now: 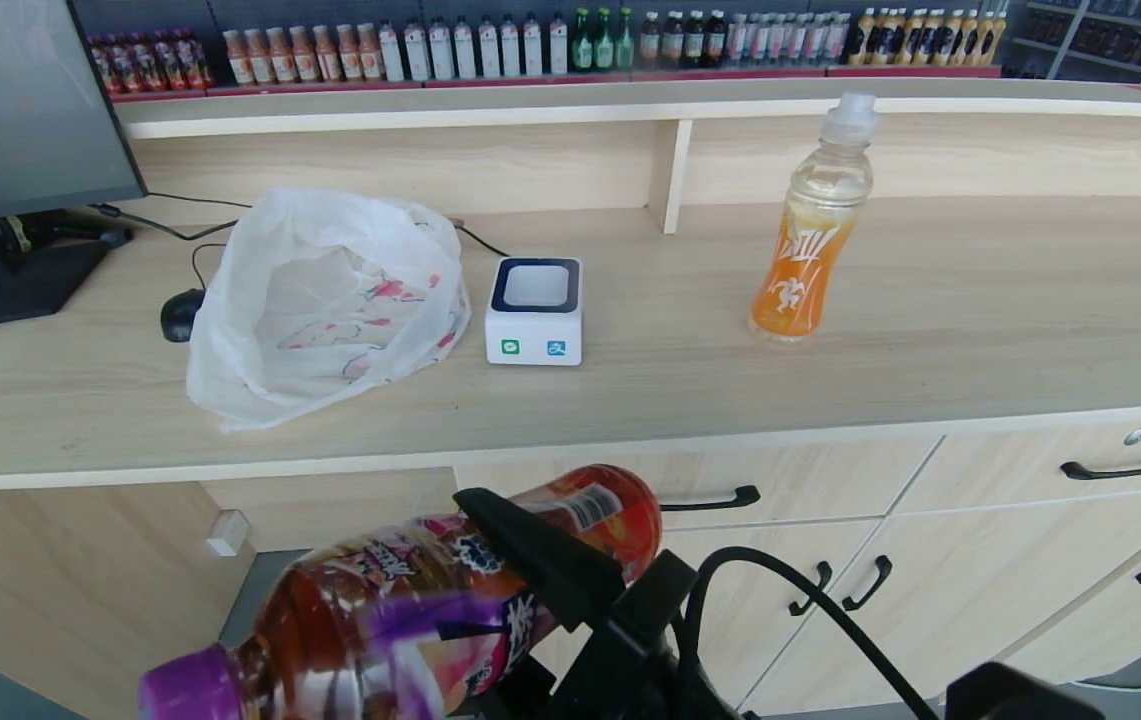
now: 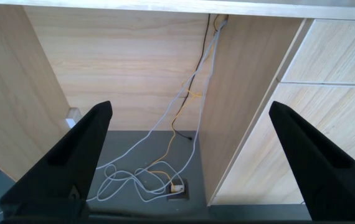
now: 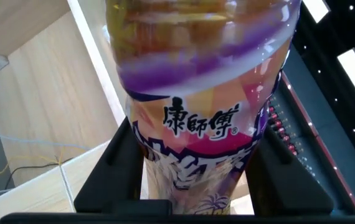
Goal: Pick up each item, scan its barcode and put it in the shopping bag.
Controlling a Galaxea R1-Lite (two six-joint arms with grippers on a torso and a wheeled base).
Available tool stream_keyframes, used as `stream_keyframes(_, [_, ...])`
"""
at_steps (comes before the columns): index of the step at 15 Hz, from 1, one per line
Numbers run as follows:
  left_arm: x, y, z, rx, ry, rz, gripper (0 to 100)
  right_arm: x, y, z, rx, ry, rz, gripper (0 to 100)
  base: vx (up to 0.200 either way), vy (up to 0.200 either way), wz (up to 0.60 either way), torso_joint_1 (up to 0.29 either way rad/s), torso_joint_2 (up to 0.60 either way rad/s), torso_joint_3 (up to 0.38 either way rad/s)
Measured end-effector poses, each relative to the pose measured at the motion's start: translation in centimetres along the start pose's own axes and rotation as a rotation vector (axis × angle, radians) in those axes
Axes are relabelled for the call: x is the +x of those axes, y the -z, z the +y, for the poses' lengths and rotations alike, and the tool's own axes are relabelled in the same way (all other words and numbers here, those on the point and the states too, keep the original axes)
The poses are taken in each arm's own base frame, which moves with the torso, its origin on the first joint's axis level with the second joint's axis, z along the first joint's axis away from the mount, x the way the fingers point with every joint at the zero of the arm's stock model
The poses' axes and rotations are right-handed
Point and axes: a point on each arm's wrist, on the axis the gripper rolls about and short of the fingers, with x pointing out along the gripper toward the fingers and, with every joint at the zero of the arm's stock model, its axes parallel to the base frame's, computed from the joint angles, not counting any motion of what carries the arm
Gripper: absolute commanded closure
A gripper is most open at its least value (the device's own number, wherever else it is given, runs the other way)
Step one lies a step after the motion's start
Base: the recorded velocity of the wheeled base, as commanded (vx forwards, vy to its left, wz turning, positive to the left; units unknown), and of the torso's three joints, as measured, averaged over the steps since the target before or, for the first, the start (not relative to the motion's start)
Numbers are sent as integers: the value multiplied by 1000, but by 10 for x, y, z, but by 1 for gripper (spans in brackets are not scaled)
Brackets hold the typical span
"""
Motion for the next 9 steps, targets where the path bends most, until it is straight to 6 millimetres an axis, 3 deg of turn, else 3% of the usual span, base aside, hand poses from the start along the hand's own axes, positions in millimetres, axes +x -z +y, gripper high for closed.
stream_keyframes(5, [0, 0, 0, 0, 0, 0, 0, 3, -3, 2, -22, 2, -6, 100, 0, 0, 0, 0, 0, 0])
stream_keyframes(9, [0, 0, 0, 0, 0, 0, 0, 3, -1, -9, -33, 36, 2, 100, 0, 0, 0, 0, 0, 0])
